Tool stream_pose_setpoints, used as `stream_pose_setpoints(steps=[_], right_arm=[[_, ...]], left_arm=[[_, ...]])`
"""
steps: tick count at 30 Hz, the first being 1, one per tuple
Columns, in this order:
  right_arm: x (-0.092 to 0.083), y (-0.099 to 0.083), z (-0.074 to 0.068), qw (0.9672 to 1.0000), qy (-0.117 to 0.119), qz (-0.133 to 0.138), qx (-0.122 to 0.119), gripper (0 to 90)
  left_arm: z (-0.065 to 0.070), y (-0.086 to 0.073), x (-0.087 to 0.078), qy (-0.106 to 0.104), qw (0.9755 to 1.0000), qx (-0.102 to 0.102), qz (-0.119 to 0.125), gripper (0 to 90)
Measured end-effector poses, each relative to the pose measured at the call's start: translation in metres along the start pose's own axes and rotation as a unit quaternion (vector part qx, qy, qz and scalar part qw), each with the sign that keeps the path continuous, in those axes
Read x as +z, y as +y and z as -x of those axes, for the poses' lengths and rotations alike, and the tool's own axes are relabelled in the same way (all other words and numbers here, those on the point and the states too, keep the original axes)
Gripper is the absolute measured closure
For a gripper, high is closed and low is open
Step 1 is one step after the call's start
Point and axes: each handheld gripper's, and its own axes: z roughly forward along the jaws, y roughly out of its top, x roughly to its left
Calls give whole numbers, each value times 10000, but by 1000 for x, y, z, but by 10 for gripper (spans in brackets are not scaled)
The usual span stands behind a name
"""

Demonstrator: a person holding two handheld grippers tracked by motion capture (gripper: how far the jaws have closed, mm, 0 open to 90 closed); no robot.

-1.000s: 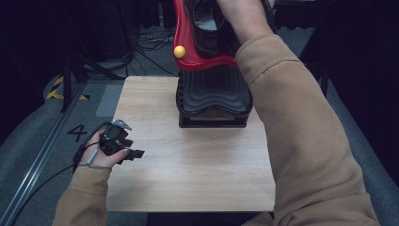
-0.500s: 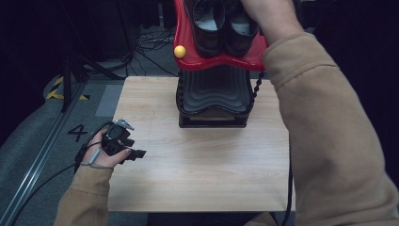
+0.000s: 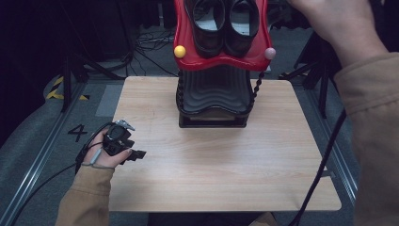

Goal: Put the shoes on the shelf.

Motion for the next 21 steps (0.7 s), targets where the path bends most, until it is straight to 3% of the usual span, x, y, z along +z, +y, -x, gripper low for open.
stream_pose_setpoints(steps=[6, 12, 19, 21], right_arm=[[-12, -30, 15, 9993, 171, 57, -339, 434], [-10, -58, 26, 9975, 360, 67, -609, 413], [18, -114, 40, 9933, 740, -96, -885, 425], [27, -126, 44, 9900, 743, -165, -1190, 436]], left_arm=[[-3, -3, -5, 77, 9999, -105, 25, 354], [-1, -6, -8, 138, 9998, -104, 43, 354], [2, -16, -12, 235, 9995, -194, 111, 354], [4, -19, -14, 251, 9993, -211, 178, 352]])
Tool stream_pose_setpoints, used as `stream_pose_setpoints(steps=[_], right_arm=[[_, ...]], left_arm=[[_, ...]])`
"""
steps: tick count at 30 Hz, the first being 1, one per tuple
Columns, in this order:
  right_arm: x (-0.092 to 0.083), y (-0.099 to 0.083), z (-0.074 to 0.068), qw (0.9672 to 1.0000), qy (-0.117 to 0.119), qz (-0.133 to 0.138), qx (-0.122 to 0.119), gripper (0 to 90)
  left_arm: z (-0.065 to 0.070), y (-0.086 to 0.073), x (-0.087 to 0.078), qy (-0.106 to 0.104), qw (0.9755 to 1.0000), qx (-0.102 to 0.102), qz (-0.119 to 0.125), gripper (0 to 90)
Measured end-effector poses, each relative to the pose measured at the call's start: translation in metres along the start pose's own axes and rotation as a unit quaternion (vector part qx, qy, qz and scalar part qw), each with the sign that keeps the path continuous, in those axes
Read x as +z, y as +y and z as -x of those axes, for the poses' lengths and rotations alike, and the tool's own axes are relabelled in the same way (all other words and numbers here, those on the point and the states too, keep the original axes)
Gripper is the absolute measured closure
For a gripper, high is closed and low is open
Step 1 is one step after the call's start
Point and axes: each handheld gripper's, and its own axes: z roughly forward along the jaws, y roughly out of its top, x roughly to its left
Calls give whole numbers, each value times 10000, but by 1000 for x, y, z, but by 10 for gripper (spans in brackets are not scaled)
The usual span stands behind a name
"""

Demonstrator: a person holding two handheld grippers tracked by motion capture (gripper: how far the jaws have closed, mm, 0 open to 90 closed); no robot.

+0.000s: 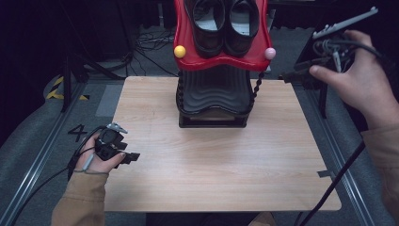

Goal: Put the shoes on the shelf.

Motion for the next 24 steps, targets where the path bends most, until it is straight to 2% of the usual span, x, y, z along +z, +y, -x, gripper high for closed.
stream_pose_setpoints(steps=[1, 2, 3, 6, 8, 10, 14, 16, 19, 24], right_arm=[[4, -7, 1, 9999, -45, -94, -116, 438], [4, -7, 1, 9999, -45, -94, -116, 438], [14, -21, 3, 9995, 45, -142, -284, 435], [27, -39, 4, 9991, 229, -196, -299, 428], [35, -50, 6, 9987, 331, -206, -340, 422], [41, -60, 8, 9984, 406, -243, -301, 421], [55, -79, 11, 9976, 502, -260, -388, 415], [64, -89, 13, 9963, 620, -275, -526, 408], [75, -101, 15, 9942, 672, -340, -765, 398], [97, -123, 14, 9934, 835, -374, -697, 388]], left_arm=[[0, -1, -1, -1, 10000, 9, 31, 349], [0, -1, -1, -1, 10000, 9, 31, 346], [1, -3, -2, -12, 10000, -18, 69, 344], [4, -6, -4, 68, 9999, 17, 113, 341], [6, -8, -5, 39, 9999, -1, 128, 340], [7, -10, -6, 31, 9999, -1, 150, 340], [8, -13, -4, 85, 9998, -23, 171, 337], [7, -15, -1, 223, 9997, -20, 88, 335], [6, -18, 4, 150, 9998, -63, 103, 331], [4, -20, 10, 183, 9998, -99, 70, 312]])
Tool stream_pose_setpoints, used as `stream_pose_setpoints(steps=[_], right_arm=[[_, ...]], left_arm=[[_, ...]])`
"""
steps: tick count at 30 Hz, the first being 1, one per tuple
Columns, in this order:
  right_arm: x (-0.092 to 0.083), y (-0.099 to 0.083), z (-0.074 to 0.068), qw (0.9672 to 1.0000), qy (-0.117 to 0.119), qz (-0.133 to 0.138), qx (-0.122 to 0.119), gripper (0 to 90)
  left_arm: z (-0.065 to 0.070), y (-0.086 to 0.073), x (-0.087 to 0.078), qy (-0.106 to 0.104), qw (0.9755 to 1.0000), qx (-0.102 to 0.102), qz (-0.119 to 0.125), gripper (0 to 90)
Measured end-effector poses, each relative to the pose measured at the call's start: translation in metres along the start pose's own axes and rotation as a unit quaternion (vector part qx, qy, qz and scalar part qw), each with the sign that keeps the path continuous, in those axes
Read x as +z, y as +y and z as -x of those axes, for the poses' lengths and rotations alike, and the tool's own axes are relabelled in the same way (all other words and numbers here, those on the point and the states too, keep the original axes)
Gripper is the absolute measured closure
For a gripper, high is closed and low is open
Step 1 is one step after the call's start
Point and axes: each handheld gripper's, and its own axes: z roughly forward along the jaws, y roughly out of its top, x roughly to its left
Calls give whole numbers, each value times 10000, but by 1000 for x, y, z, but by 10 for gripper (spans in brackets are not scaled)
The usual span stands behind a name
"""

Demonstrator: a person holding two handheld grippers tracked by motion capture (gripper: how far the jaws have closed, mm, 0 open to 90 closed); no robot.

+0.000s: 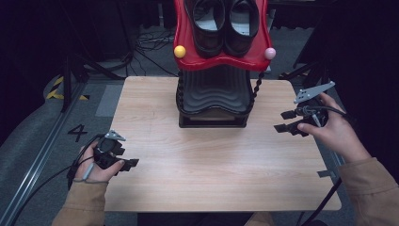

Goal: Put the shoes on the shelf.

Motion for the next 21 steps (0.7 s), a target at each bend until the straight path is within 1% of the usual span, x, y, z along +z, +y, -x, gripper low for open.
stream_pose_setpoints(steps=[1, 2, 3, 4, 5, 7, 9, 11, 14, 15, 16, 18, 21], right_arm=[[4, -4, 0, 10000, 28, 9, 37, 385], [4, -4, 0, 10000, 28, 9, 37, 385], [12, -10, 0, 10000, 24, 0, 60, 386], [12, -10, 0, 10000, 24, 0, 60, 386], [16, -13, -1, 10000, 11, 3, 96, 387], [28, -23, 0, 9998, 105, 56, 179, 393], [38, -32, 0, 9995, 176, 65, 265, 397], [47, -40, 2, 9993, 235, 114, 285, 404], [59, -54, 5, 9983, 261, 227, 459, 410], [63, -58, 6, 9981, 264, 260, 486, 412], [67, -61, 7, 9976, 286, 280, 563, 413], [76, -67, 9, 9973, 309, 298, 592, 425], [89, -74, 11, 9978, 294, 190, 572, 426]], left_arm=[[0, 0, 1, -2, 10000, 4, 6, 310], [0, 0, 1, -2, 10000, 4, 6, 309], [0, 0, 2, -15, 10000, 8, 5, 307], [0, 0, 3, -22, 10000, 14, 4, 307], [0, 0, 5, -22, 10000, 19, -1, 305], [-1, 0, 8, -49, 10000, 21, 8, 304], [-1, 0, 10, -24, 10000, 35, -9, 304], [-2, 0, 11, -41, 10000, 16, 13, 304], [-3, 1, 13, -21, 10000, 31, 14, 303], [-3, 1, 15, -25, 10000, 16, -4, 302], [-4, 1, 16, -32, 10000, 7, -12, 302], [-4, 1, 18, -13, 10000, 20, -26, 302], [-4, 1, 20, -20, 10000, 19, -38, 301]])
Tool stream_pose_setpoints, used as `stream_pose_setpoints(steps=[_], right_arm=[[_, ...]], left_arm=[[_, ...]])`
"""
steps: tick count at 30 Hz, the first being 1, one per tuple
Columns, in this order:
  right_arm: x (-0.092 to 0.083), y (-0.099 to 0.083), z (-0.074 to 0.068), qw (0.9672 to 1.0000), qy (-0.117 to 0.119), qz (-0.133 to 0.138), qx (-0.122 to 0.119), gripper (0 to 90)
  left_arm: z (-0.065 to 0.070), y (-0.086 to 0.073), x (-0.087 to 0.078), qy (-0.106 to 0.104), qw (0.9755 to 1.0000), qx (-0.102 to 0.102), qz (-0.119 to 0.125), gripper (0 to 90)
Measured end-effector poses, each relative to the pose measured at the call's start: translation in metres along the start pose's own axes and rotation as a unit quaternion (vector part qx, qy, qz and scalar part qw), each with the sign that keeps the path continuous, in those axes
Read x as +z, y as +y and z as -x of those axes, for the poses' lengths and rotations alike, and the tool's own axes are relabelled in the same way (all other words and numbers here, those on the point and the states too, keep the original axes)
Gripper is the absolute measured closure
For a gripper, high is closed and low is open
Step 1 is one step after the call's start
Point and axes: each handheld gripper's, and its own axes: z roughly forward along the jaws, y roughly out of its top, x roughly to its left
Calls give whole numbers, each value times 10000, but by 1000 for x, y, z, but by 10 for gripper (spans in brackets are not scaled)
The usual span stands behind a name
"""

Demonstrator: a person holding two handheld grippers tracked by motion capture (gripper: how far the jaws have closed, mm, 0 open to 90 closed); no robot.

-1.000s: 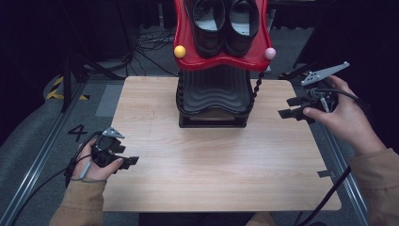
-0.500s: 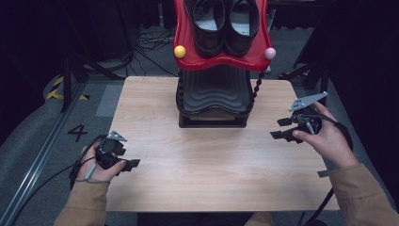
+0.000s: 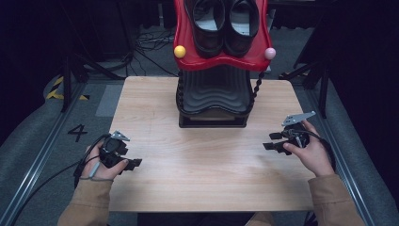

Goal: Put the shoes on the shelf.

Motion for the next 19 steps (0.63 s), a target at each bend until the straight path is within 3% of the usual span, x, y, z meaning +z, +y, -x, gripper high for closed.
stream_pose_setpoints(steps=[5, 7, 12, 19], right_arm=[[15, -8, 4, 9999, 31, -132, 21, 424], [21, -14, 6, 9997, -137, -219, 12, 432], [30, -24, 8, 9993, -259, -272, 47, 441], [39, -35, 8, 9988, -230, -435, 58, 436]], left_arm=[[-2, -1, 3, -2, 10000, -49, -1, 298], [-3, -2, 5, -15, 10000, -49, -40, 293], [-4, -3, 9, -52, 9999, -52, -122, 281], [-8, -3, 16, -110, 9996, -67, -270, 280]])
